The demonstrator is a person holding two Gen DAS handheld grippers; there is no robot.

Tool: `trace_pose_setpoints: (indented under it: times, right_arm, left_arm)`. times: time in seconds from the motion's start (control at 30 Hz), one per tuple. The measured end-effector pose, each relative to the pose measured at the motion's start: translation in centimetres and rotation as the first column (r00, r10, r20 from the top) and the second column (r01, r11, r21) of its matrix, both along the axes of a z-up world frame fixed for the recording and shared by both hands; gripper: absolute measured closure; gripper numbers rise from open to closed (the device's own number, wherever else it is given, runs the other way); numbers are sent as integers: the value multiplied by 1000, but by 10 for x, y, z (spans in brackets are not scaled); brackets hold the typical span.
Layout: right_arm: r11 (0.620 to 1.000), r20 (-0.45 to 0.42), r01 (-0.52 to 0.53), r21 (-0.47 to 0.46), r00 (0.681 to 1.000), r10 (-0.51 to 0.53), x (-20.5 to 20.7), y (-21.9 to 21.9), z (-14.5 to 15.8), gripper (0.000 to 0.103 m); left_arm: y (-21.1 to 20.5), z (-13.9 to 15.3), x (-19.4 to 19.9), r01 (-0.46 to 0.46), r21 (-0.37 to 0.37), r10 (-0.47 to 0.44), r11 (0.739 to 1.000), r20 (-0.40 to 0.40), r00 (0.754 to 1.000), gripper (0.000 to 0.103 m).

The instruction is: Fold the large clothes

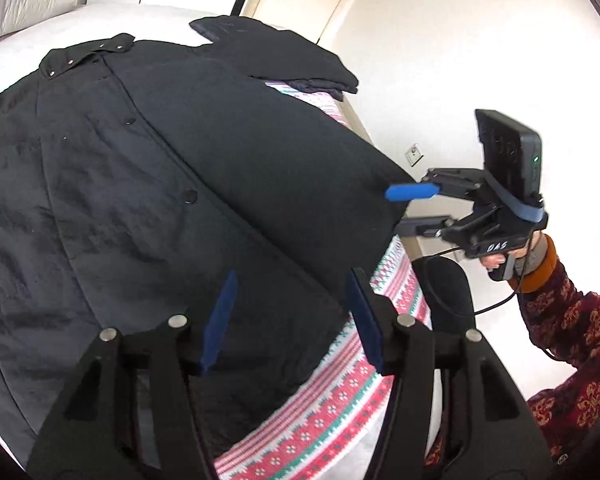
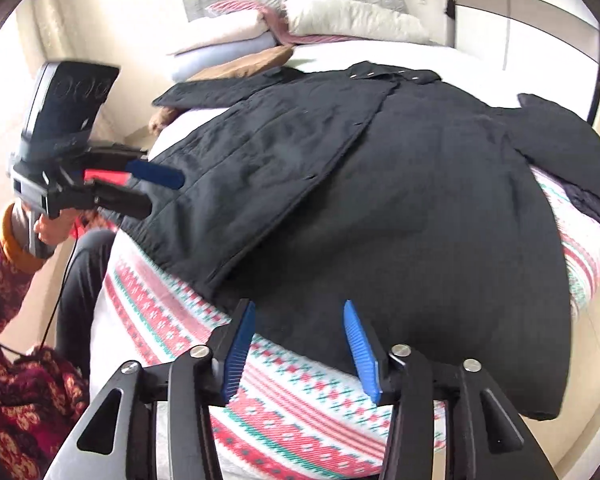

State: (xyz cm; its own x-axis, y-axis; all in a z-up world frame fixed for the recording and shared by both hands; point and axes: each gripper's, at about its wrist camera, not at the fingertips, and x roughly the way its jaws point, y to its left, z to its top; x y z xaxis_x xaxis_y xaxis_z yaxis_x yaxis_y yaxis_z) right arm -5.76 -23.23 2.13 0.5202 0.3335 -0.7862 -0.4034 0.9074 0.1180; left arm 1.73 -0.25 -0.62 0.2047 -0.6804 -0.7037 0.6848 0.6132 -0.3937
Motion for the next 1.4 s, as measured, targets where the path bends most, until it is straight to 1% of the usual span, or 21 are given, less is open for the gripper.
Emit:
trace_pose_setpoints:
  times: [0.1,0.2,0.27,0.3,0.37,0.43,0.5,0.53,0.6,0.67,0.8,0.87,0.93,1.0,1.03,1.07,1.1,1.2,1.27,1.33,1.4]
  right_arm:
    - [997,21,76,7,997,-77,21,-22,15,47]
    - [993,36,112,-33,993,-111,48,-32,25,46]
    - [989,21,129,-69,992,-128,68,-36,29,45]
    - [988,12,129,-90,992,-128,78,-37,31,45]
    - [984,3,122,-133,992,-123,99,-39,35,44]
    - [976,9,128,-174,992,-128,125,-38,41,42]
    - [974,24,136,-183,991,-134,148,-38,47,38]
    - [974,35,137,-180,991,-133,163,-34,48,36]
    - [971,64,158,-180,987,-149,196,-29,47,33]
    - [971,76,179,-161,983,-168,229,-25,39,30]
    - [957,94,245,-157,968,-233,300,-20,12,30]
    - [948,95,286,-140,957,-275,333,-23,-3,30]
    - [935,88,333,-120,942,-324,361,-31,-22,30]
    - [914,79,381,-138,925,-373,379,-42,-46,30]
    - [901,56,409,-147,912,-405,382,-51,-63,30]
    - [894,23,425,-142,904,-426,382,-60,-77,30]
    - [900,0,425,-96,904,-427,375,-70,-87,30]
    - [900,4,434,45,901,-434,345,-90,-79,30]
    - [901,-13,425,89,905,-426,321,-99,-76,30]
    - [893,-28,439,105,898,-438,295,-106,-75,28]
    - [886,-47,441,143,897,-439,272,-112,-73,28]
  left_arm:
    - [-19,-28,15,-3,66,6,998,-51,999,45]
    - [-40,-59,9,86,157,-62,984,-155,986,45]
    - [-47,-54,-7,161,193,-137,968,-133,982,45]
    - [-45,-47,-10,196,184,-171,963,-143,975,45]
    - [-35,-26,-3,193,158,-170,968,-146,975,45]
    - [-18,-3,20,118,177,-107,977,-69,992,44]
    - [-1,17,54,-23,230,11,973,50,999,26]
    - [8,24,74,-108,246,86,963,102,991,24]
    - [25,34,116,-258,260,219,930,172,961,24]
    - [39,38,159,-362,262,308,895,226,924,24]
    - [50,25,244,-498,273,415,823,309,856,23]
    - [56,8,284,-541,284,458,791,312,833,23]
    - [68,-19,315,-575,269,518,772,256,816,23]
    - [82,-55,328,-600,270,568,753,192,800,23]
    - [88,-73,328,-597,276,579,753,154,801,23]
    - [92,-80,318,-600,234,577,765,165,800,23]
    - [97,-79,309,-603,189,576,775,182,797,22]
    - [110,-74,283,-576,161,559,801,139,817,19]
    - [113,-72,259,-538,177,519,824,145,842,19]
    - [111,-71,234,-503,214,476,837,167,863,19]
    - [96,-68,220,-467,294,419,834,214,882,19]
